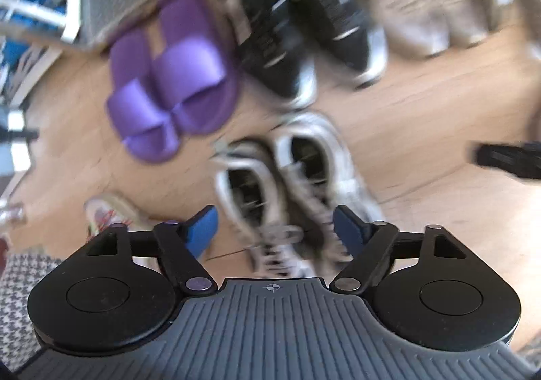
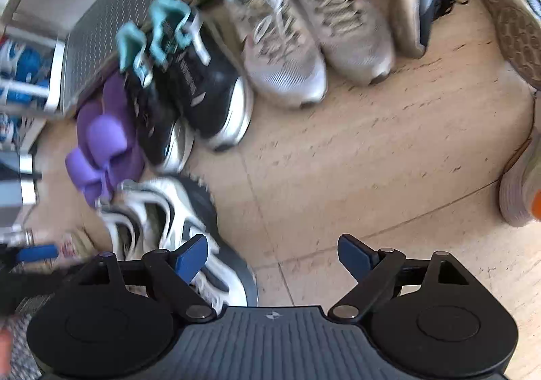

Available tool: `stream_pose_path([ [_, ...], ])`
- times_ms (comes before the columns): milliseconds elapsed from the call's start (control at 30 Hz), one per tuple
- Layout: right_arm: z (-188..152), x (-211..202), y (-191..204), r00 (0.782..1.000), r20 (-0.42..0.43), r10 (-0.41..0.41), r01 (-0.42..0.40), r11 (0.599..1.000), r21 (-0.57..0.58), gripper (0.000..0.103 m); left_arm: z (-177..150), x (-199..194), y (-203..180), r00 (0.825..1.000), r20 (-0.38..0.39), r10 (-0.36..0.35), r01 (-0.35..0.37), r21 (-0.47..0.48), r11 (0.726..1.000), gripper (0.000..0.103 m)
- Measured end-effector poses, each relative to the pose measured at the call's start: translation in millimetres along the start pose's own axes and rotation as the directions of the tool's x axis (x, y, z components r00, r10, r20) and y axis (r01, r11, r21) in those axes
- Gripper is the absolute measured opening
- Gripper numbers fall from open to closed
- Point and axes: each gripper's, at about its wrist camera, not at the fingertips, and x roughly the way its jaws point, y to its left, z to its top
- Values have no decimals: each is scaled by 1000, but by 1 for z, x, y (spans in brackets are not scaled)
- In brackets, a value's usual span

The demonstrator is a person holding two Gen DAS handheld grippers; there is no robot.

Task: Organize scattered shoes
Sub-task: 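Push the black-white sneaker pair into line with the left gripper, then grasp a black knit sneaker by its heel with the right gripper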

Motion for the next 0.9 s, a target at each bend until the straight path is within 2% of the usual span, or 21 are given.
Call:
stream_pose_path([
  [33, 3, -4, -7, 1000, 23, -2, 1, 1000, 25, 87, -1, -8, -8, 999, 22, -30, 29, 17, 999, 88],
  [67, 9, -8, -15, 999, 49, -2, -1, 998, 58, 88, 1, -21, -24, 991, 77, -106, 101, 61, 993, 89],
  [133, 20, -17, -33, 995, 101, -8, -5, 992, 126, 89, 4, -27, -40, 973, 136, -184, 170, 111, 979, 89],
  [167, 28, -20, -44, 991, 129, -17, -4, 987, 161, 89, 6, -25, -50, 962, 165, -217, 195, 139, 971, 89],
  [200, 35, -24, -55, 987, 157, -27, -5, 980, 197, 89, 6, -23, -58, 959, 173, -224, 199, 153, 968, 89],
  [333, 63, -28, -97, 971, 223, -86, 16, 955, 298, 89, 24, -2, -95, 981, 67, -183, 164, 224, 961, 89],
  [467, 103, -17, -141, 962, 247, -115, 11, 921, 389, 89, 40, 3, -105, 983, 53, -175, 158, 233, 959, 89],
  [633, 155, 1, -158, 949, 272, -160, 55, 932, 358, 89, 56, 12, -99, 987, 36, -157, 146, 213, 966, 89],
  [733, 181, 13, -170, 952, 268, -149, 28, 913, 408, 89, 55, 17, -92, 988, 24, -152, 143, 214, 966, 89],
  [900, 210, 36, -202, 945, 298, -138, -71, 799, 597, 90, 61, 29, -87, 990, -7, -139, 137, 214, 967, 89],
])
